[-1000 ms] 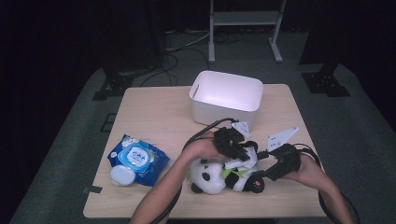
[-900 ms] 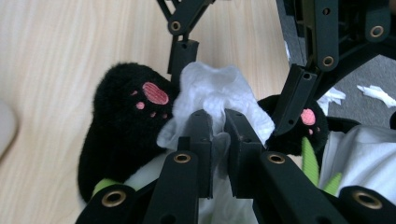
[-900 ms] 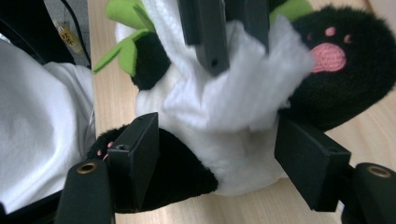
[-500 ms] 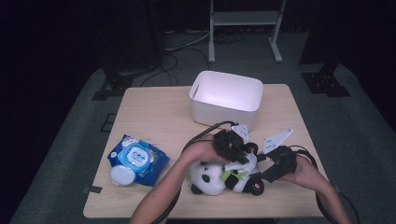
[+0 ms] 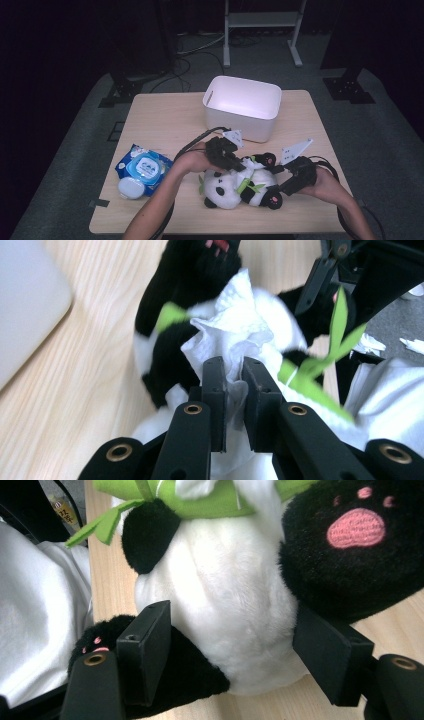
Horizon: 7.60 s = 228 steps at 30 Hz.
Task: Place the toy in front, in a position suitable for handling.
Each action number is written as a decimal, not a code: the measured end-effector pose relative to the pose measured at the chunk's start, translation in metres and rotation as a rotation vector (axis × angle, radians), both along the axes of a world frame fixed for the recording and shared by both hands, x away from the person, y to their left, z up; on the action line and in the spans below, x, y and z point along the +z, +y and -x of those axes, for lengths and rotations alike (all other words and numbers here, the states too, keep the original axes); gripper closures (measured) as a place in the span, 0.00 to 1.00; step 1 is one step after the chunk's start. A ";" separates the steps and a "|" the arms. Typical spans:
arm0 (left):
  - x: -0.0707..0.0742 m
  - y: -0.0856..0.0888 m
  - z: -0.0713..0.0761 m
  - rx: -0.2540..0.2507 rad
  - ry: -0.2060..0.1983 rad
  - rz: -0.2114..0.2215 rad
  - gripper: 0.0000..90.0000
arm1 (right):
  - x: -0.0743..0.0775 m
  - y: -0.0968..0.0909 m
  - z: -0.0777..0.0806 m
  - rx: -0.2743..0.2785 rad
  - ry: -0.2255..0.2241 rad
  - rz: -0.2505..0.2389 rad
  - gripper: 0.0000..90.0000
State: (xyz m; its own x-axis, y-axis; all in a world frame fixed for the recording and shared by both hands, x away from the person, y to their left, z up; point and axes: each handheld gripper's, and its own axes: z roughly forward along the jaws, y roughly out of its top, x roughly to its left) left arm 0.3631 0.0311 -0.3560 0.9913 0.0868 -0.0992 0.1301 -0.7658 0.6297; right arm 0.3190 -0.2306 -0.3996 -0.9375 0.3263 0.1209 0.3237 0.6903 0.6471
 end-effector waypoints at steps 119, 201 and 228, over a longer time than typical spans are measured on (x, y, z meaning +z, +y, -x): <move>-0.019 0.038 0.045 0.010 -0.068 0.009 0.89 | 0.005 0.028 0.003 0.030 -0.122 -0.024 0.38; 0.021 -0.027 0.027 -0.107 -0.067 0.004 0.89 | 0.015 -0.011 0.005 0.010 -0.090 -0.004 0.33; -0.004 -0.072 0.032 -0.158 -0.062 -0.105 0.77 | 0.016 -0.025 0.005 0.021 -0.074 -0.007 0.32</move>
